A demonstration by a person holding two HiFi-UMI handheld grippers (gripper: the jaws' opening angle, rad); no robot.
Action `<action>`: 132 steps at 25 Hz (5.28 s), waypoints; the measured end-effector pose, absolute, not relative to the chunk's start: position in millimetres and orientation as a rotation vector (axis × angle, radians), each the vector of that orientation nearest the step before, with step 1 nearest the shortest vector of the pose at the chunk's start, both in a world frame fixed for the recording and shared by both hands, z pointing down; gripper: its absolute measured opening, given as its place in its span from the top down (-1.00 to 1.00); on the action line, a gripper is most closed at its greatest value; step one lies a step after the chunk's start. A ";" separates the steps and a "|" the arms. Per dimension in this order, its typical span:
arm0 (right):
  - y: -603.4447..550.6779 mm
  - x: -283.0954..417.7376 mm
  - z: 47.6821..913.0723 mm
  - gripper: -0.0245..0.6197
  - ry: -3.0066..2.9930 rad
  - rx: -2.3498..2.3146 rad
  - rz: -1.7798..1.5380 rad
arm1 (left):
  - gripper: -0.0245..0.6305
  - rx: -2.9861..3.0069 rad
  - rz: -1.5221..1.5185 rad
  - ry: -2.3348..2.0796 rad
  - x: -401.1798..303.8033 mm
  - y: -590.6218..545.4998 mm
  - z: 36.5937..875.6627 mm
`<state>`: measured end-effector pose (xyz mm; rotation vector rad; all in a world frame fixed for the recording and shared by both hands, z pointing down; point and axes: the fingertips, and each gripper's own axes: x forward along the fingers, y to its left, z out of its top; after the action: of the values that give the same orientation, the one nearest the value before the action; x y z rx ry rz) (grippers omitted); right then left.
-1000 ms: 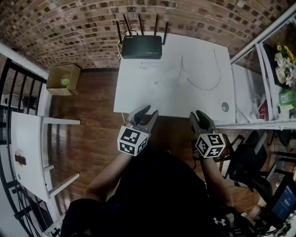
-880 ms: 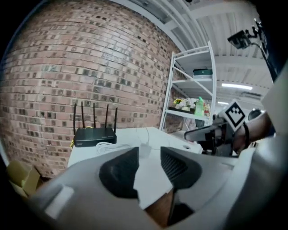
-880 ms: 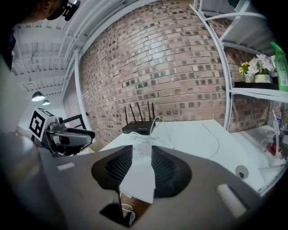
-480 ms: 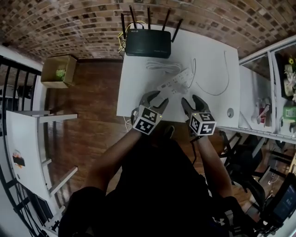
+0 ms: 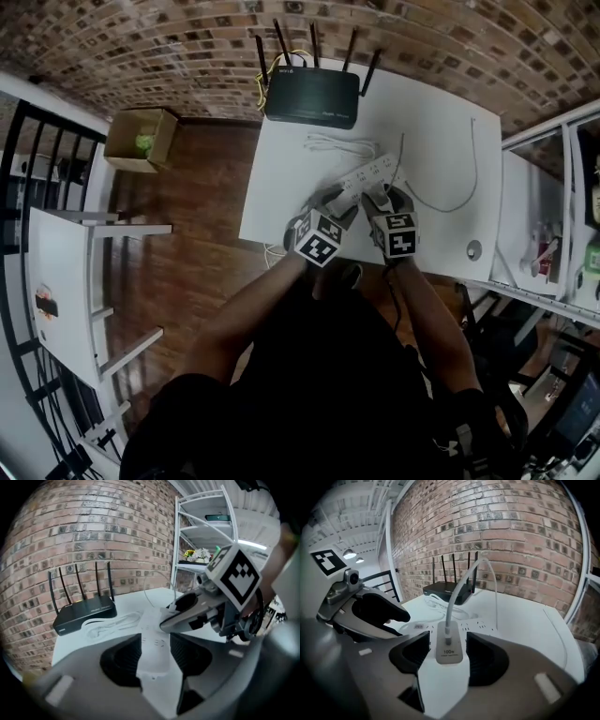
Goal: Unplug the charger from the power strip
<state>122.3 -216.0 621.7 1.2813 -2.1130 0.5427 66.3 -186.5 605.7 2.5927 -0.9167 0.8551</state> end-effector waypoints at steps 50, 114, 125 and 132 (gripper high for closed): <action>-202.6 118.7 615.2 0.49 -2.041 1.282 0.555 | 0.33 2.605 0.967 -0.776 88.9 -193.8 646.1; -169.9 213.3 574.6 0.49 -2.187 1.697 1.188 | 0.44 2.427 0.583 -0.886 32.7 -113.9 565.6; -154.4 231.1 642.9 0.49 -1.980 1.746 1.811 | 0.44 2.423 0.601 -0.888 34.6 -113.7 564.1; -157.4 228.8 653.5 0.48 -1.964 1.711 1.825 | 0.44 2.404 0.596 -0.908 30.3 -116.0 566.2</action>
<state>228.8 -157.4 653.5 1.7109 -1.9642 1.8245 30.3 -116.0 566.2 2.4041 -0.9080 0.5961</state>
